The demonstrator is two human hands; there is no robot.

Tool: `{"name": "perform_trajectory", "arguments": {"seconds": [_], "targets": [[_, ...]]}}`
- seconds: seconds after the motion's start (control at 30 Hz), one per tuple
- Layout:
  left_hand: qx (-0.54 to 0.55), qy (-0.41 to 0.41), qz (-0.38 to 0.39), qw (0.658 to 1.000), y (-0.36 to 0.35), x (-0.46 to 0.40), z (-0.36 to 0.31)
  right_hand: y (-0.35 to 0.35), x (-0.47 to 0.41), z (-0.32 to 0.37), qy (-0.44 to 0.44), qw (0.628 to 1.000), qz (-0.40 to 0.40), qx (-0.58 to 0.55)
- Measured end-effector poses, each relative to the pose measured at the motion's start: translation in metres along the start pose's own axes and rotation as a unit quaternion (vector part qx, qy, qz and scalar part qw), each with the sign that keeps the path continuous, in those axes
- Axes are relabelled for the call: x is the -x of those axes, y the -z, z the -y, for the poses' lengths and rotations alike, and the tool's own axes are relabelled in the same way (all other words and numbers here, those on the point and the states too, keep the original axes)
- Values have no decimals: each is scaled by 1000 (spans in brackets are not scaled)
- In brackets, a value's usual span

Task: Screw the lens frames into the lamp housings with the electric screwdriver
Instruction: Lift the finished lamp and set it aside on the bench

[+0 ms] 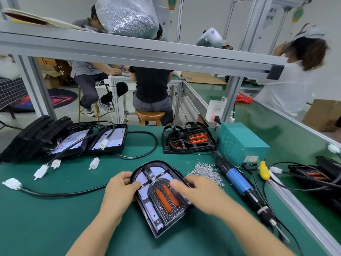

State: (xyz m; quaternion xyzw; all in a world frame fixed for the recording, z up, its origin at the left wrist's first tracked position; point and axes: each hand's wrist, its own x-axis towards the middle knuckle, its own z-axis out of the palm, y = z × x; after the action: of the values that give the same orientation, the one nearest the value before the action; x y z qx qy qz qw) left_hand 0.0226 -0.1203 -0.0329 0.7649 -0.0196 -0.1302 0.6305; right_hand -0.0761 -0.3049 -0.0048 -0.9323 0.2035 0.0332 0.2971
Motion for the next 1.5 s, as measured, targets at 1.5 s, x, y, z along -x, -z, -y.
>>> {"name": "perform_trajectory", "arguments": {"seconds": [1.5], "targets": [[-137, -226, -74, 962, 75, 20, -6, -9, 1, -6, 53, 748, -47, -660]]}}
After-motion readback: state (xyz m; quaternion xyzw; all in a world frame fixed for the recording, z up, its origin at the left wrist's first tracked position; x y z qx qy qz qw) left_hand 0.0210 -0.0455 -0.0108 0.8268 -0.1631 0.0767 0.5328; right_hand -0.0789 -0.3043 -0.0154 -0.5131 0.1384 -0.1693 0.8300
